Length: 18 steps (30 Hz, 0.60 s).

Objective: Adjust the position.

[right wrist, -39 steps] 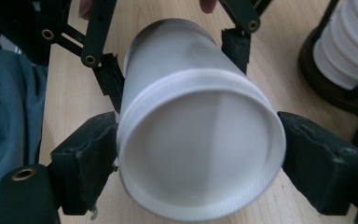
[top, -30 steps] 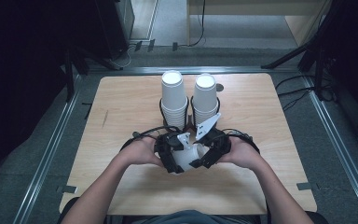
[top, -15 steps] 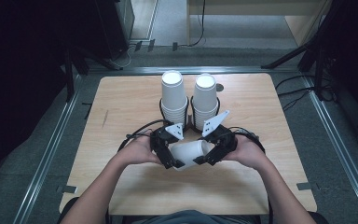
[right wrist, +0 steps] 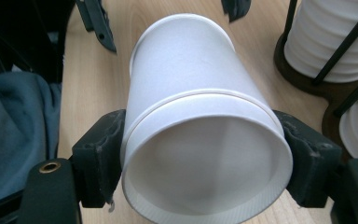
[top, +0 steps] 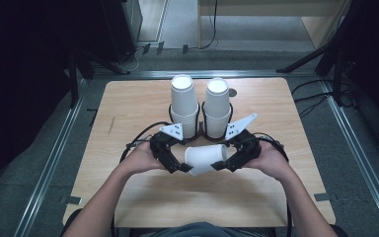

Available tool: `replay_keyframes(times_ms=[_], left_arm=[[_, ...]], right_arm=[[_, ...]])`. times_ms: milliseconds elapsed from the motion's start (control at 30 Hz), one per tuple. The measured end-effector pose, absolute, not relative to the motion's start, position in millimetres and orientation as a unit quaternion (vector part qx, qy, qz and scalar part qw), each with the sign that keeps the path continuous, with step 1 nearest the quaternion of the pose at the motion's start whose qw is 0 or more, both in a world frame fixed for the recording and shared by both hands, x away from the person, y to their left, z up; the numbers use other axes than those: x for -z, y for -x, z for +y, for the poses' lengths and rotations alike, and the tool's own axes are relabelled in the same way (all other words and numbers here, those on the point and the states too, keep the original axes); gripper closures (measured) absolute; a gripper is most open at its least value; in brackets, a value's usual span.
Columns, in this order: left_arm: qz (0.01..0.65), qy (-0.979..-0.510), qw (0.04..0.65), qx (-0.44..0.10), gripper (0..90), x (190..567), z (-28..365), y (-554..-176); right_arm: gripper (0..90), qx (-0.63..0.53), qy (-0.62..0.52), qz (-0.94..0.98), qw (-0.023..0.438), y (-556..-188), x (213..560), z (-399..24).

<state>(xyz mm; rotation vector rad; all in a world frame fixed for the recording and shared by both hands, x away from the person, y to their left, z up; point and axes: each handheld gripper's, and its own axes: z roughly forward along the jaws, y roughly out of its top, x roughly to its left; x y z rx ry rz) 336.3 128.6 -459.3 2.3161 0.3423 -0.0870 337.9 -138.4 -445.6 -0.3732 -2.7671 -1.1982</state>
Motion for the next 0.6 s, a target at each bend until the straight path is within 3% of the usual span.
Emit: replay_keyframes(times_ms=[600], left_arm=[[0.120,-0.892,0.433,0.048,0.0,465.1,117.0,-332.1]], right_arm=[[24.9,0.454,0.110,-0.882,0.056,-333.3,422.5,-140.0]])
